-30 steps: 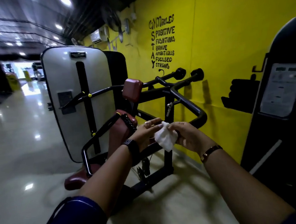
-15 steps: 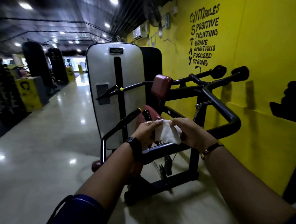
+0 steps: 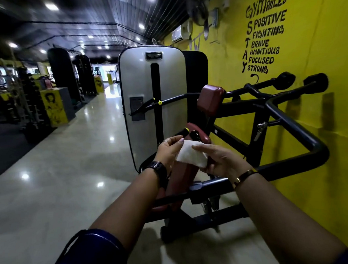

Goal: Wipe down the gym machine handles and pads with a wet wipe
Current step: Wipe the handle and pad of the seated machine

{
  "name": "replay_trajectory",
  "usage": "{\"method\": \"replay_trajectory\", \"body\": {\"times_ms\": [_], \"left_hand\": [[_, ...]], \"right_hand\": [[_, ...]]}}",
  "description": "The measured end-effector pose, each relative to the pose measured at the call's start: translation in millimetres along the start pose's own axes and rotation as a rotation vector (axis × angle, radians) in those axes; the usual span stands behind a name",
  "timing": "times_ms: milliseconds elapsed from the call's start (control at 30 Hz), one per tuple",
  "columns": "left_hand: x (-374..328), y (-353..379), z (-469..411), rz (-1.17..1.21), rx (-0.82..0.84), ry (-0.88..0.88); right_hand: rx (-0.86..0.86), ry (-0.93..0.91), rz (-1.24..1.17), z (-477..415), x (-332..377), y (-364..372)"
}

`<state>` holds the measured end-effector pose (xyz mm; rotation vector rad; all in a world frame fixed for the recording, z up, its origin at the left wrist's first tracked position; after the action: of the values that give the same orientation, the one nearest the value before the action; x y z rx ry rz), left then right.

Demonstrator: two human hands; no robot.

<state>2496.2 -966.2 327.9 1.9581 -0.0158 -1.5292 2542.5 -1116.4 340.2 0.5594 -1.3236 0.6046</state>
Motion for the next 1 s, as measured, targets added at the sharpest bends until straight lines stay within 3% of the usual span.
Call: {"method": "replay_trajectory", "body": {"times_ms": [167,300,367,500,567,667,800,867,1000], "left_hand": [[-13,-32,-30,-0.088,-0.108,0.061],[-13,-66,-48,-0.696,-0.187,0.297],[-7,-76,-56,-0.866,-0.152,0.357],[19,-96,-66,-1.299,-0.119,0.197],[31,-104,-68,-1.407,-0.073,0.093],[37,-107,-67,-1.482,-0.032,0.078],[39,-111,-66,-1.604,0.008,0.082],[39,-111,-64,-1.599,0.016,0.086],[42,-111,-65,-1.533,0.022,0.105]], "right_hand": [[-0.093,-0.058,0.023,-42,13,15],[-0.210,-0.133,0.028,-68,27,21],[-0.246,-0.179,-0.003,-82,31,26],[-0.399,-0.268,0.015,-108,27,34],[-0.558,-0.351,0.236,-114,24,39],[-0.750,-0.658,0.917,-116,18,54],[-0.506,-0.921,1.646,-132,-10,77],[-0.434,-0.972,1.836,-140,-23,84],[-0.461,-1.005,1.916,-137,-38,87]]}}
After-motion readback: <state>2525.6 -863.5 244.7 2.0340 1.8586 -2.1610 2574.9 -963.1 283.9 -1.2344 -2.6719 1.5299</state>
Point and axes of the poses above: each hand's wrist, its own z-axis away from the middle knuckle, its own y-axis out of the palm, x = y × z, the point moved 2 cm from there along -z, towards the middle knuckle, and after that the axes turned 14 degrees about z, right-handed, at the moved point
